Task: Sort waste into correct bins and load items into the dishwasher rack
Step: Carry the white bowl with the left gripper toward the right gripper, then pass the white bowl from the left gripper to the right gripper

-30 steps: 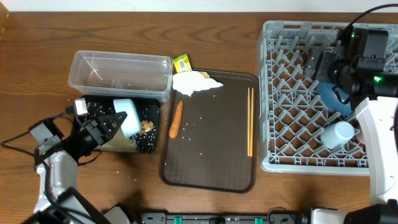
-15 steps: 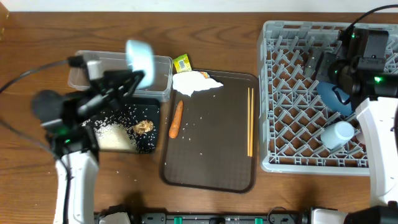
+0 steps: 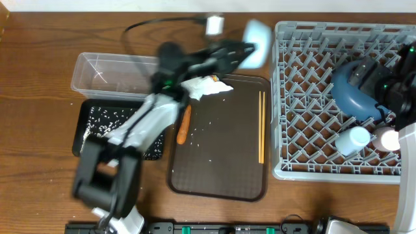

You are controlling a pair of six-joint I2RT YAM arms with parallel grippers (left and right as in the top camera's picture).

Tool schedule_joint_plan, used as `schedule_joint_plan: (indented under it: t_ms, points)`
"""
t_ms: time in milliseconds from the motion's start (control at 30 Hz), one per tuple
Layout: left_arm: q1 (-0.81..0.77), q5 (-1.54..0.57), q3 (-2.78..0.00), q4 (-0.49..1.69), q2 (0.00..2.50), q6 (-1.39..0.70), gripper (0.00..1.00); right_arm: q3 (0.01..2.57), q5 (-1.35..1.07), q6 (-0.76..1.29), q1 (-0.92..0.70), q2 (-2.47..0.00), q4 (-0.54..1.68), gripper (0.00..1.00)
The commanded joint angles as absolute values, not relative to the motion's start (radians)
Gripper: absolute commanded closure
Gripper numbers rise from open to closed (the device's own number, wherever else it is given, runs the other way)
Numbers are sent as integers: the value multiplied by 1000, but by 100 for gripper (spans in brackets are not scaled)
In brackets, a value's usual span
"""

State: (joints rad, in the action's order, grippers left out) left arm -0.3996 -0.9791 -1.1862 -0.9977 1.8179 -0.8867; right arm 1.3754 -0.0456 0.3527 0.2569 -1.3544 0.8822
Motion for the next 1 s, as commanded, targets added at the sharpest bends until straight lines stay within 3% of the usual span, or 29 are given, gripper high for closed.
schedule_joint_plan:
  t_ms: [0,200,467,967]
  points:
    - [-498,-923,-1338,-1008,1947,-992,94,1386,-76,385,283,-1354,896,1]
    - [-606,-746,-1417,-1021,2109,-1258,93,1386,-80,385,289,-1354,916,1]
    - [-669,-683,-1417,-1277,2291,-1552,94,1386,-80,385,289,-1354,926,1]
    - [-691,-639,-1418,-1330,2349,-1649,94,1385,-80,377,289,-1354,943,1]
